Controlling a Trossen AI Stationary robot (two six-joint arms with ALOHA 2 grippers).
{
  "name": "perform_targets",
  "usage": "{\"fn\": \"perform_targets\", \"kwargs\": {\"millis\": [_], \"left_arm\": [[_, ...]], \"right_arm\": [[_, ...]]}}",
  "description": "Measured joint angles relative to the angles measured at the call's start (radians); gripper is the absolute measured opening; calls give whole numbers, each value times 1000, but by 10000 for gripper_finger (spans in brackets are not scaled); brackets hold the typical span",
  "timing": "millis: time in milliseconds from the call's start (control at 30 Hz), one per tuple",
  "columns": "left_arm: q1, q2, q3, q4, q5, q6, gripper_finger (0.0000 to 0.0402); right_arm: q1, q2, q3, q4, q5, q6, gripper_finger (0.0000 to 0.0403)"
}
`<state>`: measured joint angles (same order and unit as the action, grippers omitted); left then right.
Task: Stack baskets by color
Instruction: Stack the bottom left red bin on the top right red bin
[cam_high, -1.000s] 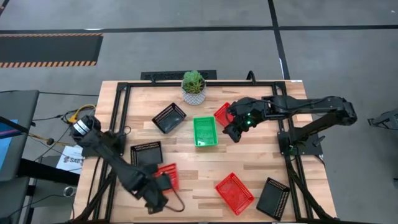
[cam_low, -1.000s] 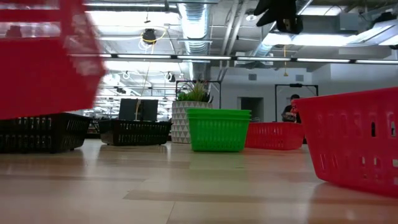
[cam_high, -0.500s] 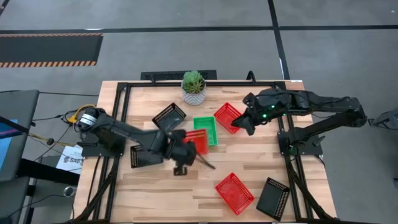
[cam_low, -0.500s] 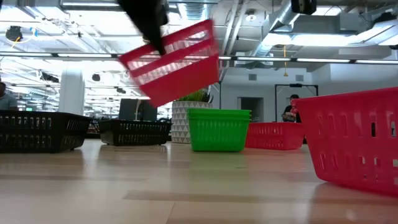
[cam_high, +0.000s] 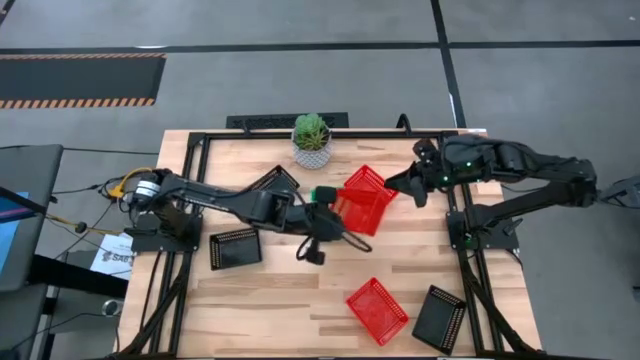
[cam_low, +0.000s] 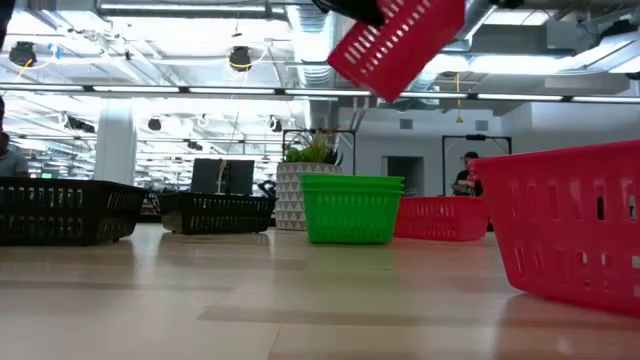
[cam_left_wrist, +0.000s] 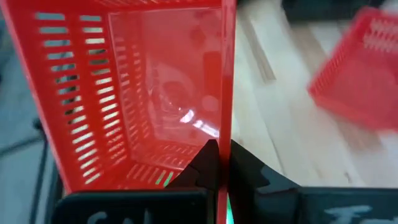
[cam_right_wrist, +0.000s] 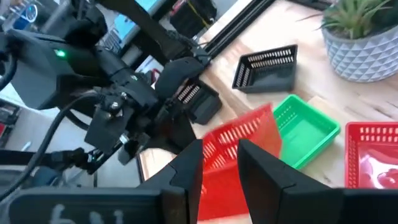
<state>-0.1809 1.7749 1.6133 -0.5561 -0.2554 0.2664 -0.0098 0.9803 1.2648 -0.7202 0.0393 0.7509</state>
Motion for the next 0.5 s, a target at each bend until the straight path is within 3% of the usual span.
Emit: {"fn": "perform_targets", "kwargs": {"millis": [233,500], "left_arm": [[20,88,17,77,43,92,0],[19,250,149,70,97,177,0]], "right_arm": [[-25,-30,0,-22,17,0,123],[-40,-32,0,-15,18,0,123]]}}
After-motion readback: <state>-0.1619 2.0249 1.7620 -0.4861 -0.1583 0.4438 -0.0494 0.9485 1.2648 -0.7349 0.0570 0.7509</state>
